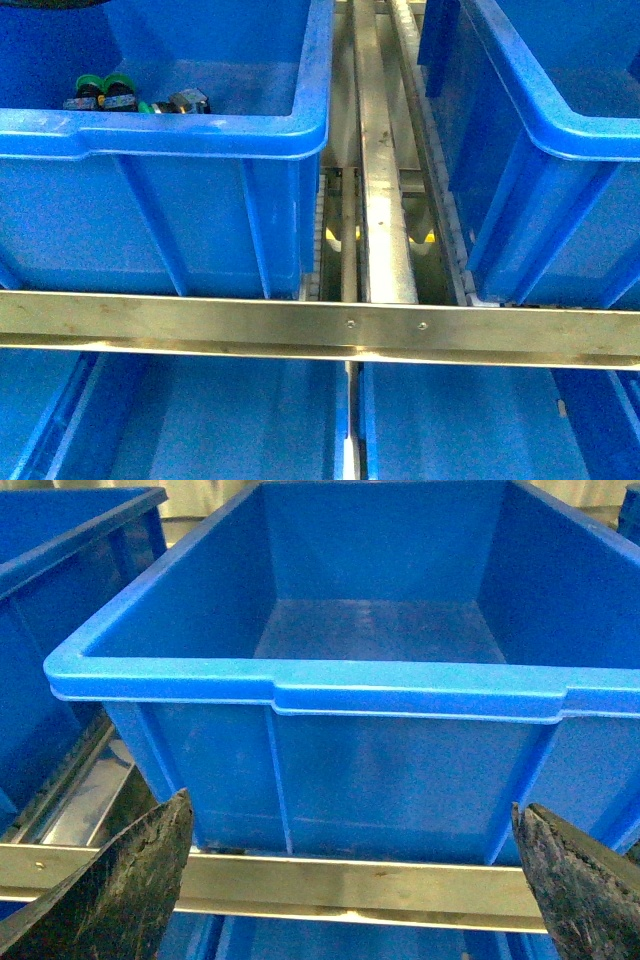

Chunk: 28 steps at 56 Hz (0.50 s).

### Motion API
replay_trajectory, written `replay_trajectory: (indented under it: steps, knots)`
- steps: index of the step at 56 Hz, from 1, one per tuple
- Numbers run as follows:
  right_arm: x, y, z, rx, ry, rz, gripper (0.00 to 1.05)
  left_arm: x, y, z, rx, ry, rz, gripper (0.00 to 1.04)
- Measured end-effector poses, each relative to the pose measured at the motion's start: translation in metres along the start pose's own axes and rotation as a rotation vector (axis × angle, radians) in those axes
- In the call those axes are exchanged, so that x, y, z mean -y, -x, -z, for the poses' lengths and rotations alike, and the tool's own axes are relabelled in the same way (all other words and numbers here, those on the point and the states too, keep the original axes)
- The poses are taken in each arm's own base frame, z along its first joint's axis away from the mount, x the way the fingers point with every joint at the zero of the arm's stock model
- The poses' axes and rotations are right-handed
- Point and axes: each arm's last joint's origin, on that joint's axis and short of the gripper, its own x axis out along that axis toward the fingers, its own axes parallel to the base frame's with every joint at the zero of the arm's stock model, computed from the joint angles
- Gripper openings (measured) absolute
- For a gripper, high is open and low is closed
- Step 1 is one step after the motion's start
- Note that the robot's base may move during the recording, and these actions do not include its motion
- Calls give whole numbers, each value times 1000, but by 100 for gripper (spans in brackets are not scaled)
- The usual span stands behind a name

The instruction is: Pick red and yellow buttons and place in box

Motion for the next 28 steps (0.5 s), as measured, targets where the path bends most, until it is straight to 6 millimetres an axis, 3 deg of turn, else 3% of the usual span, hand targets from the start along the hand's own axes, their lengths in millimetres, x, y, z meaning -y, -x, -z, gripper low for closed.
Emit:
replay_trajectory:
  steps: [12,25,28]
  knots:
    - [0,0,0,0,0,0,97,8,-4,1,68,49,90,33]
    - [0,0,0,0,0,2,97,10,-9,21,24,106,105,33]
    - [1,-3,-3,8,-7,111,97,10,-10,25,9,115,101,33]
